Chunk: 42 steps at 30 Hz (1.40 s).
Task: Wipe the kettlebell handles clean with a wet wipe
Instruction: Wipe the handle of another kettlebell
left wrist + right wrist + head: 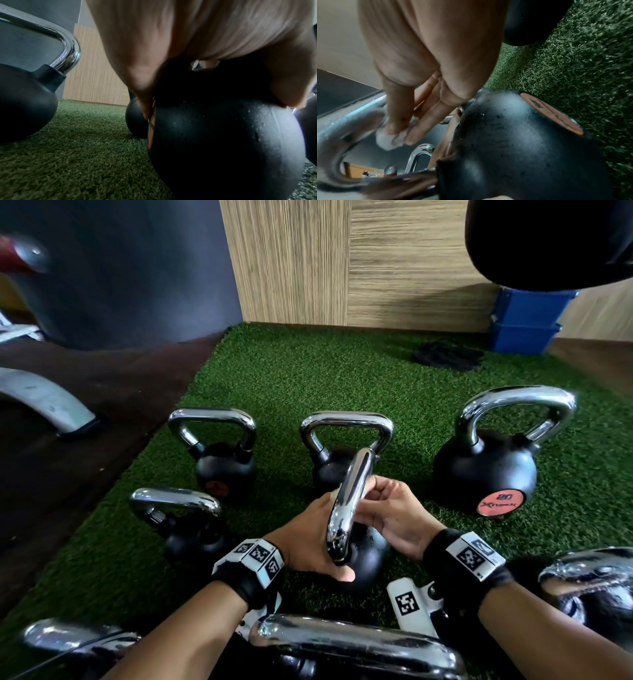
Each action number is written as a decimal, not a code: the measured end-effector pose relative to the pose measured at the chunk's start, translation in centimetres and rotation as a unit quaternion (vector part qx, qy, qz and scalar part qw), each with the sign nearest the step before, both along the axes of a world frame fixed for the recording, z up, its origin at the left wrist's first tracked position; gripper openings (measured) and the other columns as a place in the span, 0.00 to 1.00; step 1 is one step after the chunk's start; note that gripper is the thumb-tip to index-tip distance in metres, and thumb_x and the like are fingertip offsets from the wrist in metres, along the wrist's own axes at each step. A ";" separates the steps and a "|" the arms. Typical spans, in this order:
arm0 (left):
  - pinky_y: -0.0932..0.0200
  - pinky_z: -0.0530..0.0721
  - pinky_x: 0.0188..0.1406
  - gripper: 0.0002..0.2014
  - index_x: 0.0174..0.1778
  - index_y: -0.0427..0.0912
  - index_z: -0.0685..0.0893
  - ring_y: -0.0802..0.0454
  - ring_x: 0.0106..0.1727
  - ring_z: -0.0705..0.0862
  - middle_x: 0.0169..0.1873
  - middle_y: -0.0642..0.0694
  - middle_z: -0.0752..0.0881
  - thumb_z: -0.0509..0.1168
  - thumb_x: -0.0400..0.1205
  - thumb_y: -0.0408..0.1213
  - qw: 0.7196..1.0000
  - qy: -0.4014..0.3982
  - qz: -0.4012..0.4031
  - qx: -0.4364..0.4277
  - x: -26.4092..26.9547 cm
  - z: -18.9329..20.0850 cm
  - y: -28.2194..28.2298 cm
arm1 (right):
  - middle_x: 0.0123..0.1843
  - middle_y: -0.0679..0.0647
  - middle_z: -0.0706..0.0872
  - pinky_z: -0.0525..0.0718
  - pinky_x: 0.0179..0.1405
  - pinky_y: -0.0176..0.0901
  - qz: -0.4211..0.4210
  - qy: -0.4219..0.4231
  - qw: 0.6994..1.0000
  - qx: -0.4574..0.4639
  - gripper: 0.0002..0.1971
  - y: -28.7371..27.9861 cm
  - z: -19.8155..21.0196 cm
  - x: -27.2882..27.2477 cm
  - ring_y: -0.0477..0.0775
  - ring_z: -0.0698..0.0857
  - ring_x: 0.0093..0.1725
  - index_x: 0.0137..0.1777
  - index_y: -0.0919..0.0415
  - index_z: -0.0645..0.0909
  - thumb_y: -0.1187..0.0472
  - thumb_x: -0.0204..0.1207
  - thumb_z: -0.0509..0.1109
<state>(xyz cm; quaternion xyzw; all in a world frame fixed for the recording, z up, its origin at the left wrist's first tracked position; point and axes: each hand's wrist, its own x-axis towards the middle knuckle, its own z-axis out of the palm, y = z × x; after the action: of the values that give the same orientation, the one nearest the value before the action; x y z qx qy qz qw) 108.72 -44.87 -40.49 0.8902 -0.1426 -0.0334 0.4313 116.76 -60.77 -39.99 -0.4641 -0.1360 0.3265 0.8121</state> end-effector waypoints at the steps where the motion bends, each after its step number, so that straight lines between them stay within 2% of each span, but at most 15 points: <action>1: 0.34 0.65 0.86 0.55 0.79 0.67 0.61 0.40 0.86 0.67 0.83 0.41 0.69 0.84 0.58 0.49 1.000 0.005 0.004 -0.001 0.0 0.1 0.0 | 0.43 0.68 0.92 0.92 0.34 0.44 -0.027 -0.005 1.000 0.012 0.10 0.2 0.2 0.0 0.60 0.94 0.40 0.37 0.70 0.79 0.78 0.60 0.77; 4: 0.39 0.63 0.87 0.50 0.73 0.67 0.60 0.41 0.86 0.66 0.81 0.38 0.70 0.79 0.56 0.56 1.000 0.028 0.009 0.011 -0.3 0.3 0.0 | 0.44 0.69 0.91 0.92 0.34 0.44 -0.089 -0.032 0.995 0.015 0.16 0.4 0.3 0.2 0.62 0.94 0.41 0.29 0.61 0.81 0.70 0.48 0.86; 7: 0.47 0.64 0.87 0.49 0.69 0.69 0.60 0.42 0.84 0.67 0.80 0.40 0.71 0.82 0.56 0.53 0.999 0.030 0.015 0.027 -0.4 0.3 0.0 | 0.42 0.67 0.91 0.91 0.34 0.44 -0.129 -0.115 0.984 -0.050 0.22 0.4 0.2 0.1 0.62 0.92 0.41 0.28 0.53 0.81 0.64 0.44 0.93; 10: 0.54 0.66 0.85 0.54 0.67 0.73 0.58 0.48 0.83 0.67 0.76 0.53 0.70 0.89 0.60 0.37 0.999 0.026 0.025 0.028 -0.1 -0.2 0.2 | 0.33 0.53 0.90 0.85 0.30 0.38 -0.203 -0.201 0.949 -0.133 0.19 0.6 0.2 0.4 0.47 0.88 0.32 0.29 0.51 0.79 0.63 0.51 0.90; 13: 0.59 0.63 0.85 0.56 0.66 0.78 0.54 0.53 0.84 0.65 0.73 0.62 0.66 0.90 0.63 0.35 0.998 0.012 0.027 0.047 0.0 -0.6 0.4 | 0.26 0.43 0.85 0.78 0.23 0.30 -0.279 -0.244 0.902 -0.220 0.19 0.8 -0.1 1.0 0.36 0.79 0.23 0.29 0.52 0.78 0.69 0.57 0.87; 17: 0.61 0.58 0.86 0.56 0.66 0.81 0.52 0.55 0.84 0.62 0.73 0.64 0.64 0.89 0.64 0.38 0.998 -0.002 0.017 0.060 -0.1 -1.2 0.6 | 0.27 0.41 0.87 0.79 0.25 0.34 -0.318 -0.291 0.855 -0.288 0.15 1.1 -0.3 0.9 0.35 0.79 0.23 0.31 0.55 0.78 0.67 0.60 0.84; 20: 0.84 0.51 0.76 0.61 0.63 0.90 0.45 0.71 0.76 0.59 0.68 0.86 0.56 0.89 0.63 0.40 0.997 -0.019 0.010 0.074 0.2 -1.8 0.8 | 0.25 0.45 0.87 0.83 0.30 0.43 -0.347 -0.285 0.827 -0.339 0.11 1.3 0.0 1.3 0.41 0.79 0.25 0.31 0.58 0.79 0.63 0.62 0.81; 22: 0.91 0.50 0.69 0.60 0.66 0.87 0.50 0.77 0.72 0.59 0.65 0.91 0.54 0.89 0.62 0.40 0.998 -0.026 0.010 0.063 0.4 -2.0 0.9 | 0.22 0.43 0.84 0.79 0.27 0.37 -0.350 -0.283 0.815 -0.364 0.11 1.6 0.3 1.6 0.40 0.78 0.22 0.30 0.58 0.79 0.61 0.65 0.80; 25: 0.91 0.52 0.68 0.58 0.70 0.78 0.55 0.82 0.69 0.60 0.68 0.89 0.58 0.90 0.60 0.39 0.998 -0.036 0.009 0.042 0.4 -2.2 1.2 | 0.19 0.32 0.82 0.69 0.15 0.20 -0.336 -0.252 0.829 -0.369 0.10 1.9 0.6 1.8 0.30 0.79 0.18 0.31 0.57 0.80 0.68 0.68 0.77; 27: 0.93 0.52 0.66 0.57 0.73 0.71 0.58 0.89 0.66 0.59 0.65 0.97 0.53 0.90 0.59 0.39 0.998 -0.043 0.007 0.052 0.4 -2.1 1.2 | 0.17 0.40 0.82 0.67 0.13 0.20 -0.331 -0.236 0.834 -0.373 0.08 2.0 0.6 1.9 0.29 0.78 0.16 0.32 0.59 0.82 0.70 0.67 0.76; 29: 0.92 0.52 0.67 0.57 0.76 0.63 0.59 0.91 0.67 0.59 0.64 0.96 0.55 0.90 0.59 0.41 0.997 -0.045 0.010 0.063 0.3 -1.9 1.1 | 0.15 0.43 0.80 0.70 0.12 0.24 -0.310 -0.222 0.837 -0.391 0.08 2.1 0.4 1.7 0.34 0.78 0.13 0.32 0.61 0.83 0.63 0.67 0.79; 33: 0.73 0.65 0.79 0.56 0.83 0.52 0.66 0.68 0.77 0.68 0.75 0.64 0.68 0.89 0.61 0.50 0.991 -0.047 0.014 0.123 0.2 -1.1 1.0 | 0.19 0.47 0.81 0.74 0.15 0.28 -0.299 -0.226 0.808 -0.454 0.11 2.7 0.0 1.6 0.49 0.84 0.20 0.28 0.61 0.79 0.58 0.67 0.74; 36: 0.51 0.73 0.81 0.59 0.86 0.54 0.62 0.55 0.82 0.69 0.84 0.54 0.66 0.85 0.62 0.61 0.973 -0.024 0.006 0.231 -0.3 0.1 1.0 | 0.27 0.55 0.88 0.87 0.27 0.41 -0.267 -0.227 0.804 -0.479 0.10 2.8 0.6 1.5 0.58 0.90 0.29 0.32 0.62 0.79 0.58 0.68 0.74; 39: 0.48 0.76 0.80 0.67 0.88 0.59 0.52 0.51 0.78 0.78 0.81 0.54 0.75 0.82 0.57 0.71 0.964 0.028 0.010 0.262 -1.2 1.9 1.3 | 0.35 0.55 0.90 0.89 0.33 0.47 -0.228 -0.241 0.812 -0.481 0.11 1.7 1.4 1.2 0.57 0.89 0.33 0.43 0.60 0.80 0.55 0.71 0.77; 42: 0.51 0.77 0.79 0.74 0.89 0.60 0.36 0.58 0.78 0.78 0.80 0.59 0.78 0.74 0.56 0.81 0.976 0.021 0.045 0.211 -2.4 4.3 2.1 | 0.39 0.50 0.85 0.78 0.34 0.37 -0.210 -0.339 0.771 -0.496 0.19 -0.4 3.1 1.4 0.50 0.84 0.35 0.62 0.55 0.77 0.59 0.73 0.76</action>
<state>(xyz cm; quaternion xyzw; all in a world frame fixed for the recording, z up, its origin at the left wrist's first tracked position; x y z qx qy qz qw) 106.32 -42.75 -36.19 0.9659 -0.0830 -0.0622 0.2373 118.18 -61.13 -36.88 -0.9001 -0.1210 -0.0086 0.4184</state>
